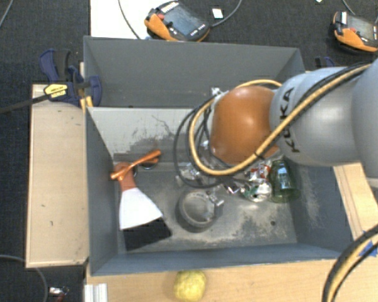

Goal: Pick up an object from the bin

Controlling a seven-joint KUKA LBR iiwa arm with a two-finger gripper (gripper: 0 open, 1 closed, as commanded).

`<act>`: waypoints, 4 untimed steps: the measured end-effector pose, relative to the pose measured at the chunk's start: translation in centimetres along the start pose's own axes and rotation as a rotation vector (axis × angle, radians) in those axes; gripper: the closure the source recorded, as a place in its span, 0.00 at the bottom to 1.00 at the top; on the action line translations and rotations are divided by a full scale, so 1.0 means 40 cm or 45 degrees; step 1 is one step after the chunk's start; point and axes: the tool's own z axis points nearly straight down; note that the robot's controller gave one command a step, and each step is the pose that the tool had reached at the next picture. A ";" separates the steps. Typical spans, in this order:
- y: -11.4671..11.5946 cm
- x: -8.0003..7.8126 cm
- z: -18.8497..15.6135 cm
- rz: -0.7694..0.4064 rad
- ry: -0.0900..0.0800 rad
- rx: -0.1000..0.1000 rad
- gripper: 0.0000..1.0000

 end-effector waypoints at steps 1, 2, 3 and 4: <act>-0.004 -0.035 0.077 0.258 -0.007 0.004 0.00; -0.040 -0.054 0.076 0.265 -0.004 0.001 1.00; -0.040 -0.054 0.076 0.266 -0.004 0.000 1.00; -0.040 -0.054 0.070 0.269 -0.006 0.000 1.00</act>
Offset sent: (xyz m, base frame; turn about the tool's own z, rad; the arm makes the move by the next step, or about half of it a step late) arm 0.0260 -0.0032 -0.0310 0.2040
